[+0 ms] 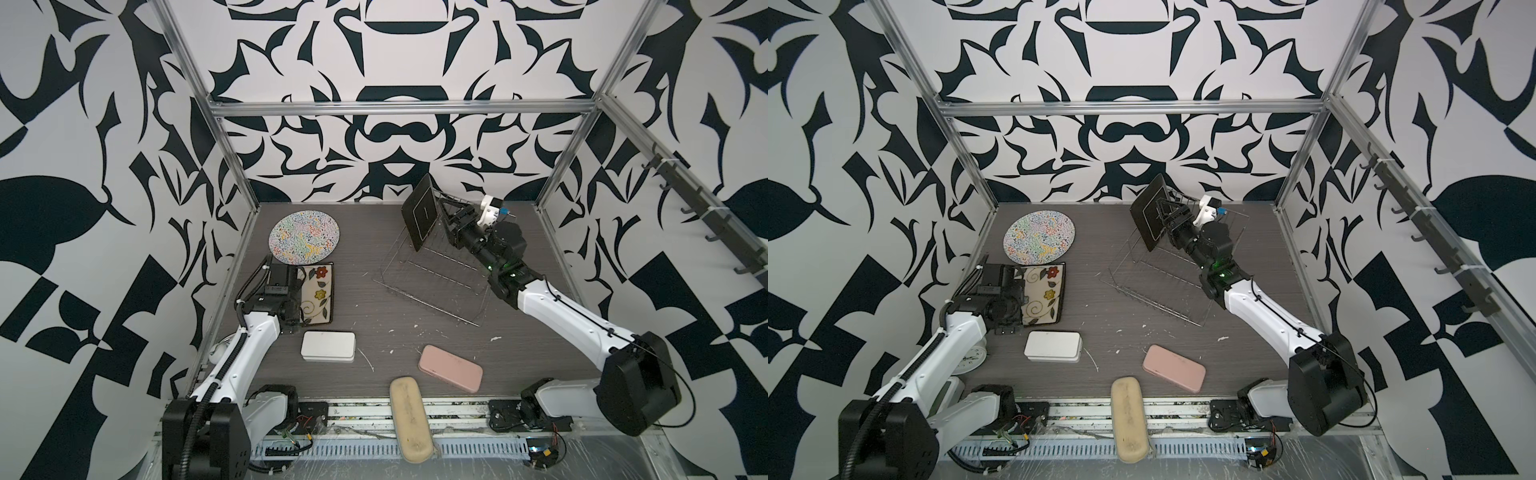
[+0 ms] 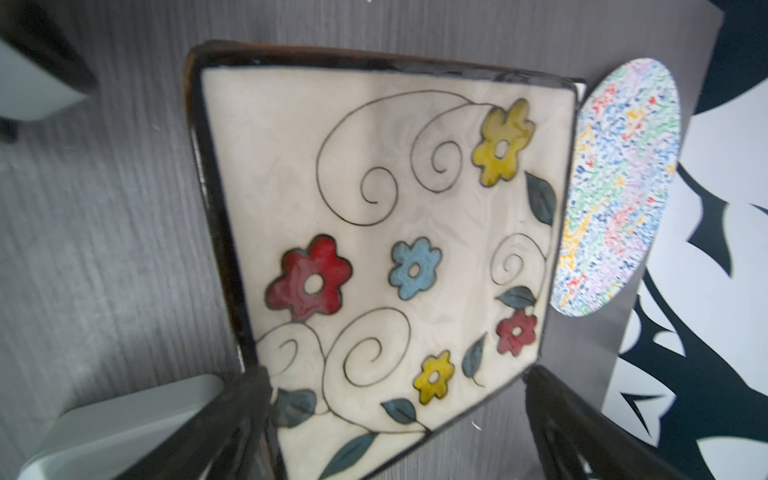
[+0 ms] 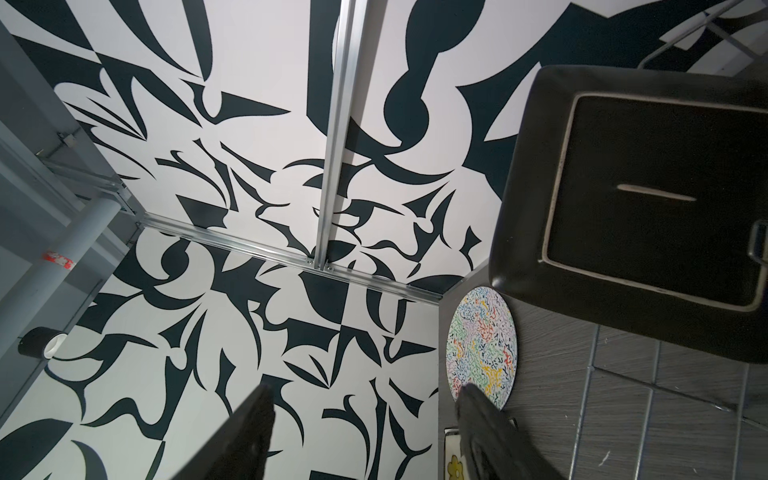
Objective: Unload the plates from the dish rack
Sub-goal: 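Lay the flower-painted plate flat on the stack and open the left gripper, then lower the right gripper onto the black plate's top edge in the rack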
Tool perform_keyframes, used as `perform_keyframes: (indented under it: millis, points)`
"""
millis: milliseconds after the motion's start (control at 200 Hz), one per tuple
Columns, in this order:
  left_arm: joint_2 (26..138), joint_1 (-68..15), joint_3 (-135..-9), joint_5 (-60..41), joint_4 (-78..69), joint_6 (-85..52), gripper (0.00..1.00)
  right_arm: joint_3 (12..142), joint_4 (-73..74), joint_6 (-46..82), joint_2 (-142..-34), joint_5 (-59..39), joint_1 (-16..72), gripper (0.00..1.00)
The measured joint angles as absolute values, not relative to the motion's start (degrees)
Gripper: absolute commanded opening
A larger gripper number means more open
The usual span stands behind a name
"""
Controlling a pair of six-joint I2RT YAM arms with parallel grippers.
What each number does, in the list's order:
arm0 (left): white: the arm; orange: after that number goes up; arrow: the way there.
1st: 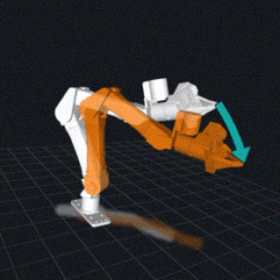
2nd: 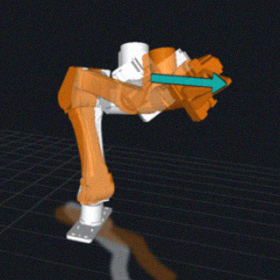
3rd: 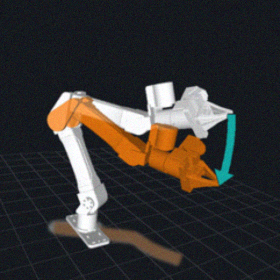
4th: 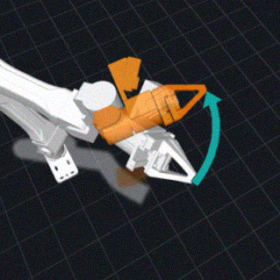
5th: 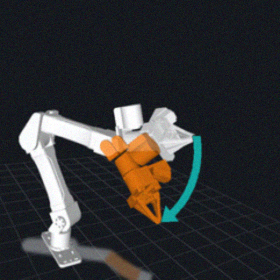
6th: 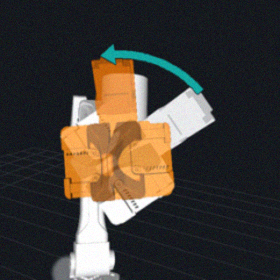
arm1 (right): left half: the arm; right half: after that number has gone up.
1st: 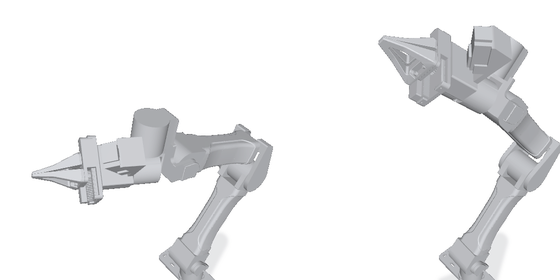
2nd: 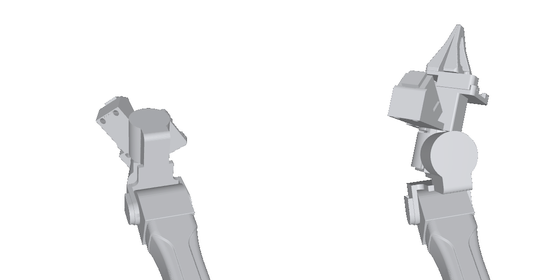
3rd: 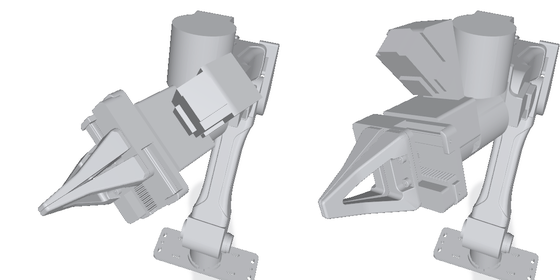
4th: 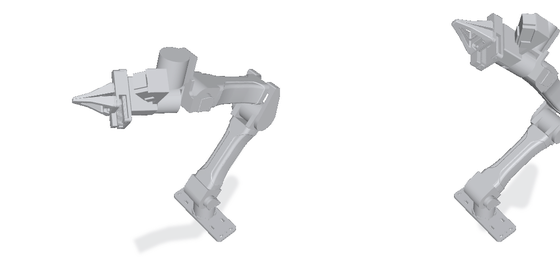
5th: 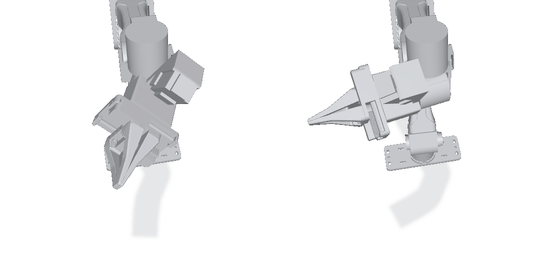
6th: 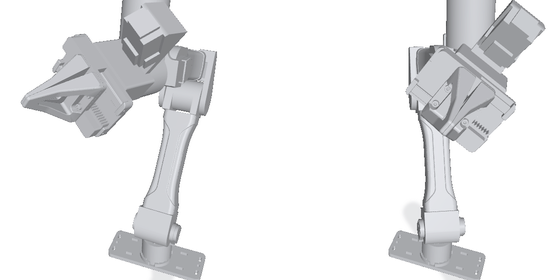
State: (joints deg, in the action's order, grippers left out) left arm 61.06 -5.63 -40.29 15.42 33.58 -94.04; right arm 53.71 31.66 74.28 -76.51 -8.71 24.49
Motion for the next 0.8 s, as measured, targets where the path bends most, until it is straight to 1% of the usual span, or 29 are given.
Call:
perform_keyframes:
  millis: [220, 460, 630, 800]
  points:
    - [58.9, -5.6, -41.5, 14.5, 33.0, -88.7, 0.99, 54.7, 25.7, 70.7, -76.6, -7.8, 24.4, 0.71]
    - [57.4, -5.6, -43.5, 12.6, 28.2, -79.6, 0.99, 60.0, 13.6, 62.0, -76.6, -4.2, 24.5, 0.69]
    - [55.9, -5.6, -43.0, 10.0, 21.6, -74.9, 0.99, 65.1, 3.7, 52.8, -77.9, 2.3, 25.8, 0.7]
    - [55.0, -5.6, -41.2, 8.2, 16.9, -72.4, 1.0, 72.1, -5.0, 42.6, -82.5, 13.4, 31.2, 0.74]
